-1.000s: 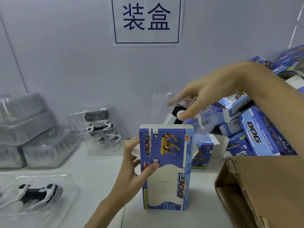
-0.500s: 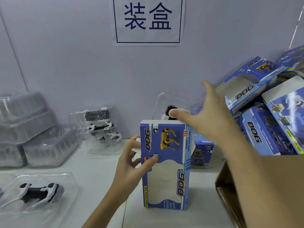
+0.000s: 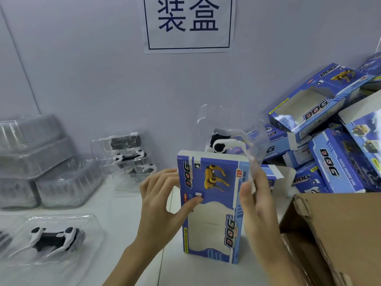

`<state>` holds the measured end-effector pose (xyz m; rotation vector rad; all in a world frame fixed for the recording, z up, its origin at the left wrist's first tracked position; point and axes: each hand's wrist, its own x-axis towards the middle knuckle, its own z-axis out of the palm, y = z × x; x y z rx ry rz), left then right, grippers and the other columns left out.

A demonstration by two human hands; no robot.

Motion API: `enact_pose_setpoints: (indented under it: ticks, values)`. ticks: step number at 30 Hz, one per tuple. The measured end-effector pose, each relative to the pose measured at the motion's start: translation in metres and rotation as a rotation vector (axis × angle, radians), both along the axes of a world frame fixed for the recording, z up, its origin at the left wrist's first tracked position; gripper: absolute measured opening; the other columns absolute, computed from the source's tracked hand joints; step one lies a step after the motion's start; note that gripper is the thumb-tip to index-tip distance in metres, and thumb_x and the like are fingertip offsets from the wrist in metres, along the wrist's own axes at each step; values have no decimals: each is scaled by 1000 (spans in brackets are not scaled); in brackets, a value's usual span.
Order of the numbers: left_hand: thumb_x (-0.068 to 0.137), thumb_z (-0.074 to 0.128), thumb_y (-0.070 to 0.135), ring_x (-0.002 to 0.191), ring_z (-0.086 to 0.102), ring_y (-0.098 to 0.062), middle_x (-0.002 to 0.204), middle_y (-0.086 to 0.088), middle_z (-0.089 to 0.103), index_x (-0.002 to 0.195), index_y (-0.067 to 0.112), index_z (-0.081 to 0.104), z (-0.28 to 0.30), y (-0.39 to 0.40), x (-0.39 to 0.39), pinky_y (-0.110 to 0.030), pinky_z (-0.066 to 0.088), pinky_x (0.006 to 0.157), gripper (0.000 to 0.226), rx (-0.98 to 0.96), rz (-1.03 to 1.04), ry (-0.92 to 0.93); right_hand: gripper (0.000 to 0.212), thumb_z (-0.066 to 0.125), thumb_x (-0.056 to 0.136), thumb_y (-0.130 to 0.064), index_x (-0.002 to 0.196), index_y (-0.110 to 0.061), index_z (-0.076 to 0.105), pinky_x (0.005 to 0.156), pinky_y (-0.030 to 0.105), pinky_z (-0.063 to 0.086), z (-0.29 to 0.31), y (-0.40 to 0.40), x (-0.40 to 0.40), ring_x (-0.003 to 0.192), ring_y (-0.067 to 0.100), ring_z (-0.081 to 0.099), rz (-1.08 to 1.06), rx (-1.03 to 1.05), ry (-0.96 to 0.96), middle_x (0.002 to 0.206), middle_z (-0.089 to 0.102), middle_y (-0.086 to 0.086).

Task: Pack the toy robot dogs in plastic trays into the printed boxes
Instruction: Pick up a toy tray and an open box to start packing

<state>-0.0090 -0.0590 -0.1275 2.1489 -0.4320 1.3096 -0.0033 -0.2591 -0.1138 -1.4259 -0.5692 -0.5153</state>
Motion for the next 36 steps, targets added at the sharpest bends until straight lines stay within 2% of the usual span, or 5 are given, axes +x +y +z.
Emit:
enact_pose_setpoints:
  ticks: [10,17,23,28,36]
  values:
    - [81,73,61,124,49,-9,125,21,59,112,34,51,5,1,-8,-12,29,104,46,-77,-60,87,52,70,94,-45,141,-29,53,94,50,59,-17,-1,7,134,27,56,-203,-146,-19,145,56,2]
    - [90,71,58,128,56,-11,137,25,54,119,42,46,4,-5,-9,-8,43,99,42,-174,-234,145,40,74,88,-50,113,-19,63,82,19,57,-12,-4,5,121,18,63,-312,-132,-6,137,59,-7]
    - [83,82,35,137,54,-18,144,16,53,140,39,42,1,-7,-7,-13,49,97,70,-320,-344,173,42,76,88,-52,111,-25,55,75,21,58,-11,-4,2,99,12,73,-228,-42,47,106,73,-9]
    - [88,76,40,152,34,-23,159,15,36,148,28,47,3,-6,-6,-16,48,103,68,-265,-346,233,55,75,88,-38,135,-27,49,86,27,60,-13,-3,2,118,20,69,-124,-9,30,127,69,-4]
    - [92,76,32,132,62,-29,145,8,58,145,50,33,-3,-9,-8,-44,59,97,70,-469,-535,494,39,52,99,-53,135,-41,59,103,17,48,-17,1,2,141,14,49,-63,-193,70,151,54,-7]
